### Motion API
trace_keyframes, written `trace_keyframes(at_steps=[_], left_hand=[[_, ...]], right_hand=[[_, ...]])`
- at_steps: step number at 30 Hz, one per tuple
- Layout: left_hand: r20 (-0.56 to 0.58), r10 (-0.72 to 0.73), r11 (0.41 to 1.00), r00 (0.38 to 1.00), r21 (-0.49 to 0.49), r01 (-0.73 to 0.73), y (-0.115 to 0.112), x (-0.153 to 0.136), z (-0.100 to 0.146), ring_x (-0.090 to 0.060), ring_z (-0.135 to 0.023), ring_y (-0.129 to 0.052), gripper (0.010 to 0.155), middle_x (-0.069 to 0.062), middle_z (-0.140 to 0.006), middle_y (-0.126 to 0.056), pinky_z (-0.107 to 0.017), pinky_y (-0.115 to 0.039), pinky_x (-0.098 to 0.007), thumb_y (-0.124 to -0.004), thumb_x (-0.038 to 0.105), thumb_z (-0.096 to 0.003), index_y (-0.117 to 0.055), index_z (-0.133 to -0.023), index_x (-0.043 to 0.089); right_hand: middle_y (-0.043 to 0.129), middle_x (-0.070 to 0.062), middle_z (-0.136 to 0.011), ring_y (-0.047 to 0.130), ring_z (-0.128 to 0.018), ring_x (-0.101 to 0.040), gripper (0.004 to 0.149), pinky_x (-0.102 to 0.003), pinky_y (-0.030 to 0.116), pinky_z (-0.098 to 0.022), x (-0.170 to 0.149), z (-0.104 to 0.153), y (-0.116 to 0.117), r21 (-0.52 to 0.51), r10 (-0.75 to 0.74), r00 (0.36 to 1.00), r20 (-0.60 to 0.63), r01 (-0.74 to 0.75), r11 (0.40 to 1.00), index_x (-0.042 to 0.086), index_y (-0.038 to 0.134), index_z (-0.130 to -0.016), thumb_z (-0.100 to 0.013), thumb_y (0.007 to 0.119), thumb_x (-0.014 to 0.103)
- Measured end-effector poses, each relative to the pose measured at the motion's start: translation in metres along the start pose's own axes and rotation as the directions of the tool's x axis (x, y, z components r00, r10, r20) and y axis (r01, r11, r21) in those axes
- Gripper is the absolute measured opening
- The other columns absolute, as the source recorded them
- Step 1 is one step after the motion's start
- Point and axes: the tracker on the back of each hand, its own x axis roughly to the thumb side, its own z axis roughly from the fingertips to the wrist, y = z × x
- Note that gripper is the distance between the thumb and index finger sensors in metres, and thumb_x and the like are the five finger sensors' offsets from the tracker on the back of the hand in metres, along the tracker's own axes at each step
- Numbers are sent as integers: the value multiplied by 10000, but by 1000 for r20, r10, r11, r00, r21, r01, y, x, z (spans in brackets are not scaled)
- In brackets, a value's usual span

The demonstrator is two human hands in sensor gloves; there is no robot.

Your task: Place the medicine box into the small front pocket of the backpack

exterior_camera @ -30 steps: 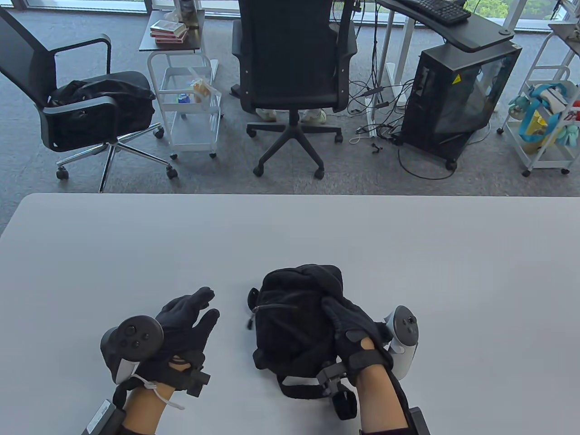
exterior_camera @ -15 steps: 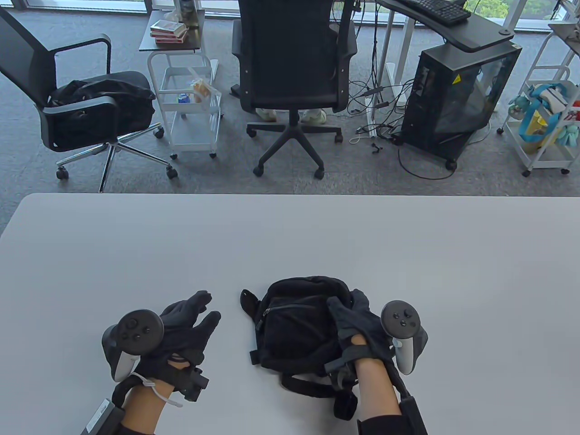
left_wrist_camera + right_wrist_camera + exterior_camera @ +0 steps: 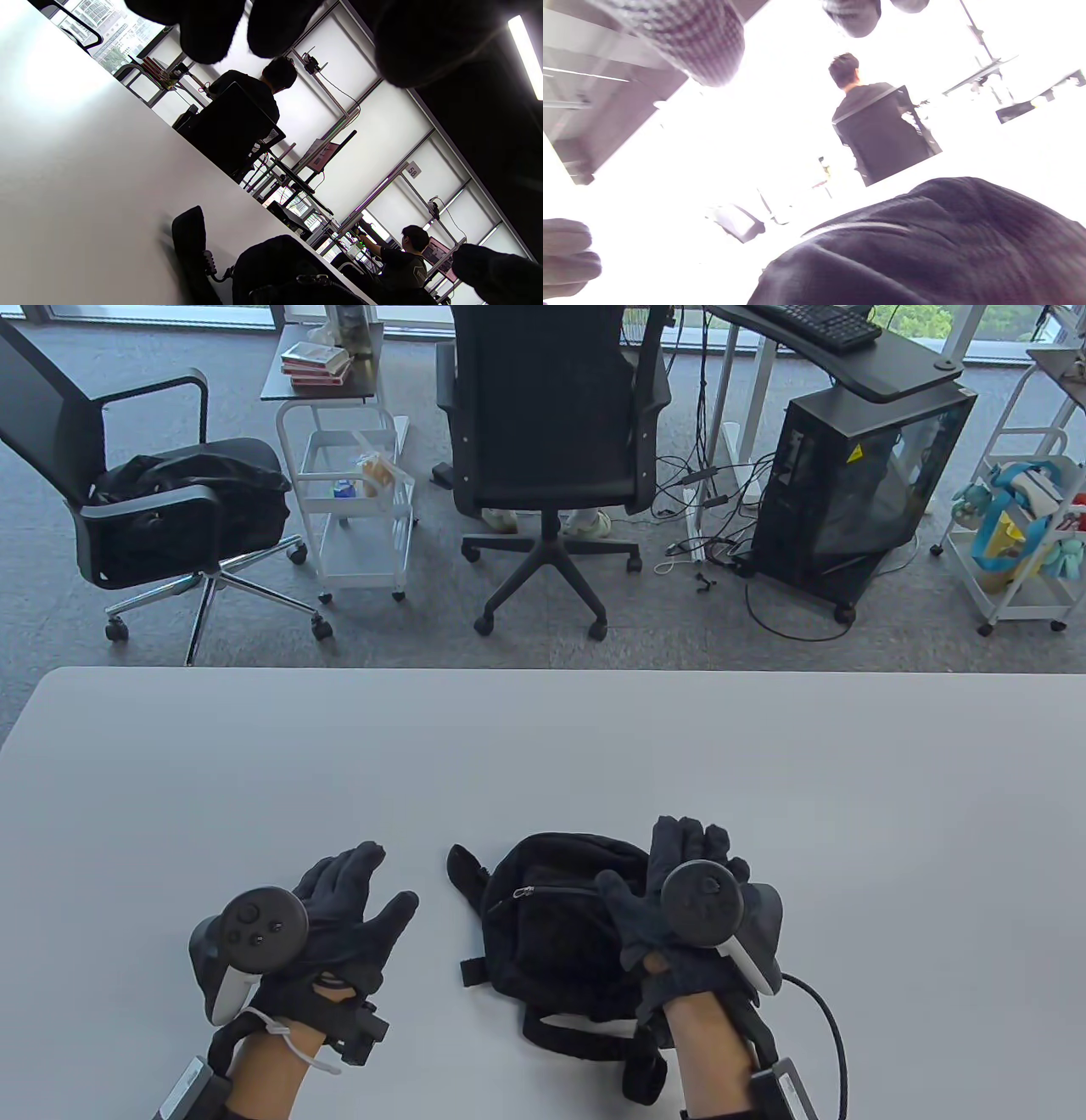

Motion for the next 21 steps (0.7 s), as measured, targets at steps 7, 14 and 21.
trace_keyframes(at_steps=[7, 14, 21], left_hand=[[34, -59, 998, 998, -4, 59, -8, 13, 5, -650, -1019, -265, 871, -329, -1181, -423, -595, -244, -788, -774, 657, -524, -498, -1140, 107], [54, -84, 996, 995, -23, 85, -18, 15, 7, -626, -1019, -125, 903, -325, -1186, -250, -590, -211, -790, -764, 646, -527, -381, -1149, 115], [56, -95, 993, 994, -69, 99, -31, 13, 5, -624, -1020, -132, 888, -328, -1183, -258, -593, -212, -785, -762, 628, -530, -386, -1145, 110]], right_hand=[[15, -365, -1052, -160, -841, -581, 975, -728, -57, -476, 4, 17, 26, 35, 59, 989, 134, -65, 997, -97, 334, -1106, -545, 734, 592], [184, -370, -1083, 94, -930, -655, 887, -768, 127, -550, 1, 20, 26, -134, 11, 987, 163, 11, 991, -58, 407, -1093, -546, 713, 571], [266, -374, -1080, 221, -941, -663, 863, -771, 220, -566, -11, 15, 41, -132, 17, 994, 109, -2, 991, -62, 459, -1074, -543, 712, 569]])
